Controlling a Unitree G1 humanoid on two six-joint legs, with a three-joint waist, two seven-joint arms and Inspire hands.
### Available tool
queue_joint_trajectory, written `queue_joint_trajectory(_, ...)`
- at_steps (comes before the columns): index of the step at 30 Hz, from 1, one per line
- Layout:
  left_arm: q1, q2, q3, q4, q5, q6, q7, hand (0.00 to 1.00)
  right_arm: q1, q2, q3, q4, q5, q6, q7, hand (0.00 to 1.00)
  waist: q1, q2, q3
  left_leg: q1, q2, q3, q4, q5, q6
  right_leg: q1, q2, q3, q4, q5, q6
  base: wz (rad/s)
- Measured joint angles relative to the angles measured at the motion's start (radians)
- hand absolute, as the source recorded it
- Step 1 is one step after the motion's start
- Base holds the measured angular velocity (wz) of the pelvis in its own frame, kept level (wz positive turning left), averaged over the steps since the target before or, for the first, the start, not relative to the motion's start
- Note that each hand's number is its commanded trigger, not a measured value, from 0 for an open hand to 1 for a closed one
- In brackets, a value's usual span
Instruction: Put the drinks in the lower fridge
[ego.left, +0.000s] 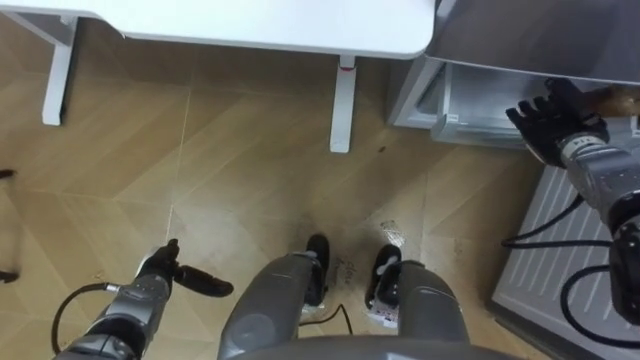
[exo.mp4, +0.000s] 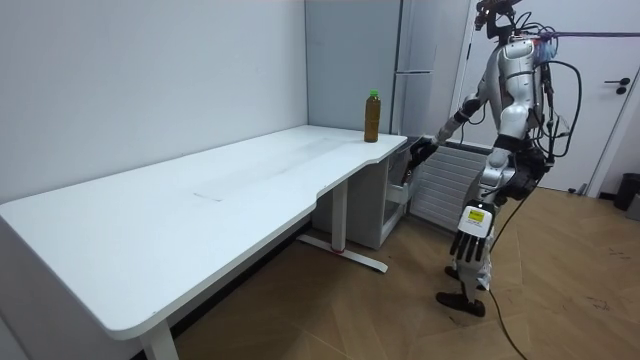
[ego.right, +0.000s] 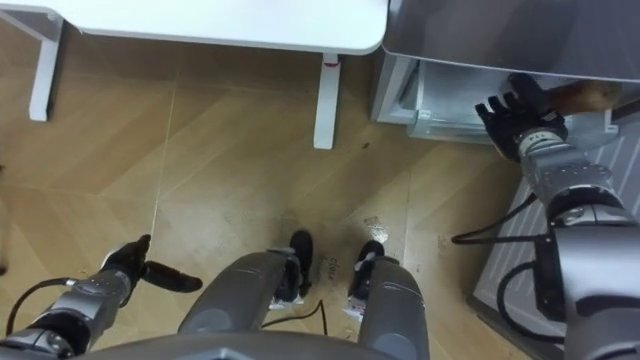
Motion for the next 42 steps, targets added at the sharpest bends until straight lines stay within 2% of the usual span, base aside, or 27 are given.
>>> queue_joint_trajectory(9, 0.005, 0.000, 0.005, -0.001, 0.001, -0.004, -0.007, 0.00, 0.009, -0.005, 0.000, 0.000, -0.024, 0.000, 0.000, 0.00, -0.013, -0.003, -0.0003, 0.036, 0.001, -0.002, -0.006, 0.000, 0.000, 0.041, 0.000, -0.009, -0.015, -0.001, 0.001, 0.01)
queue_joint_trajectory(13, 0.014, 0.007, 0.051, -0.001, 0.008, -0.010, -0.013, 0.00, 0.010, -0.007, 0.000, 0.016, -0.035, 0.001, 0.018, 0.00, -0.044, -0.007, -0.0008, 0.076, 0.001, -0.003, -0.035, 0.001, -0.001, 0.080, 0.002, -0.014, -0.034, 0.001, 0.004, -0.01)
queue_joint_trajectory(14, 0.023, 0.011, 0.066, -0.004, 0.009, -0.010, -0.013, 0.00, 0.013, -0.007, 0.000, 0.017, -0.058, 0.001, 0.021, 0.00, -0.055, -0.012, -0.0051, 0.087, 0.002, -0.003, -0.042, 0.002, -0.001, 0.091, 0.004, -0.015, -0.042, 0.001, 0.004, 0.00)
queue_joint_trajectory(15, 0.024, 0.012, 0.074, -0.006, 0.010, -0.010, -0.013, 0.00, 0.016, -0.007, 0.000, 0.017, -0.062, 0.001, 0.027, 0.00, -0.058, -0.015, -0.0057, 0.095, 0.002, -0.003, -0.049, 0.003, -0.002, 0.099, 0.006, -0.015, -0.049, 0.002, 0.005, -0.03)
queue_joint_trajectory(16, 0.039, 0.017, 0.082, -0.011, 0.014, -0.009, -0.014, 0.00, 0.022, -0.009, 0.002, 0.017, -0.071, 0.002, 0.039, 0.00, -0.063, -0.023, -0.0108, 0.116, 0.002, -0.002, -0.064, 0.008, -0.003, 0.116, 0.008, -0.014, -0.064, 0.005, 0.006, -0.04)
queue_joint_trajectory(17, 0.043, 0.018, 0.085, -0.016, 0.025, -0.009, -0.019, 0.00, 0.044, -0.010, 0.015, 0.017, -0.089, 0.002, 0.043, 0.00, -0.059, -0.030, -0.0158, 0.137, 0.006, -0.001, -0.074, 0.009, -0.004, 0.141, 0.016, -0.015, -0.083, 0.009, 0.007, -0.04)
queue_joint_trajectory(21, 0.076, 0.017, 0.120, -0.035, 0.026, -0.011, -0.033, 0.00, 0.101, -0.010, 0.008, 0.012, -0.114, 0.002, 0.102, 0.00, -0.063, -0.043, -0.0268, 0.201, 0.017, -0.001, -0.108, 0.007, -0.006, 0.221, 0.044, -0.013, -0.155, 0.025, 0.011, -0.01)
queue_joint_trajectory(22, 0.091, 0.017, 0.139, -0.040, 0.027, -0.011, -0.032, 0.00, 0.128, -0.010, -0.007, -0.003, -0.118, 0.001, 0.110, 0.00, -0.062, -0.046, -0.0321, 0.225, 0.019, -0.002, -0.121, 0.006, -0.008, 0.251, 0.052, -0.015, -0.177, 0.030, 0.014, -0.04)
queue_joint_trajectory(26, 0.126, 0.018, 0.158, -0.046, 0.027, -0.010, -0.026, 0.00, 0.241, -0.011, -0.023, -0.118, -0.145, -0.017, 0.147, 0.00, -0.065, -0.045, -0.0396, 0.284, 0.030, -0.006, -0.147, -0.002, -0.011, 0.338, 0.073, -0.028, -0.255, 0.052, 0.018, -0.02)
queue_joint_trajectory(30, 0.143, 0.011, 0.159, -0.057, 0.030, -0.010, -0.030, 0.00, 0.313, -0.010, -0.026, -0.130, -0.150, -0.029, 0.190, 0.00, -0.066, -0.039, -0.0451, 0.337, 0.031, -0.011, -0.179, -0.002, -0.011, 0.390, 0.077, -0.036, -0.283, 0.056, 0.019, 0.05)
queue_joint_trajectory(33, 0.166, 0.008, 0.159, -0.064, 0.029, -0.018, -0.028, 0.00, 0.396, 0.014, -0.025, -0.131, -0.153, -0.053, 0.225, 0.00, -0.063, -0.034, -0.0489, 0.395, 0.031, -0.011, -0.215, -0.003, -0.015, 0.445, 0.083, -0.038, -0.313, 0.057, 0.020, -0.01)
queue_joint_trajectory(36, 0.189, -0.005, 0.163, -0.067, 0.030, -0.027, -0.016, 0.00, 0.481, 0.063, -0.024, -0.127, -0.221, -0.069, 0.226, 0.00, -0.064, -0.032, -0.0505, 0.437, 0.034, -0.009, -0.234, -0.005, -0.021, 0.488, 0.090, -0.037, -0.340, 0.057, 0.020, -0.04)
queue_joint_trajectory(39, 0.193, -0.022, 0.176, -0.069, 0.030, -0.038, 0.007, 0.00, 0.542, 0.117, -0.023, -0.097, -0.296, -0.073, 0.215, 0.00, -0.066, -0.029, -0.0473, 0.456, 0.036, -0.013, -0.235, -0.008, -0.024, 0.515, 0.094, -0.042, -0.353, 0.057, 0.020, 0.04)
queue_joint_trajectory(41, 0.196, -0.042, 0.198, -0.070, 0.055, -0.062, 0.023, 0.00, 0.586, 0.158, -0.023, -0.089, -0.384, -0.091, 0.192, 0.00, -0.085, -0.026, -0.0457, 0.466, 0.036, -0.018, -0.236, -0.013, -0.026, 0.531, 0.097, -0.042, -0.364, 0.057, 0.020, 0.02)
queue_joint_trajectory(42, 0.197, -0.043, 0.199, -0.072, 0.061, -0.068, 0.027, 0.00, 0.597, 0.168, -0.022, -0.089, -0.400, -0.092, 0.184, 0.00, -0.084, -0.026, -0.0456, 0.469, 0.037, -0.017, -0.237, -0.014, -0.026, 0.533, 0.098, -0.042, -0.364, 0.057, 0.021, -0.05)
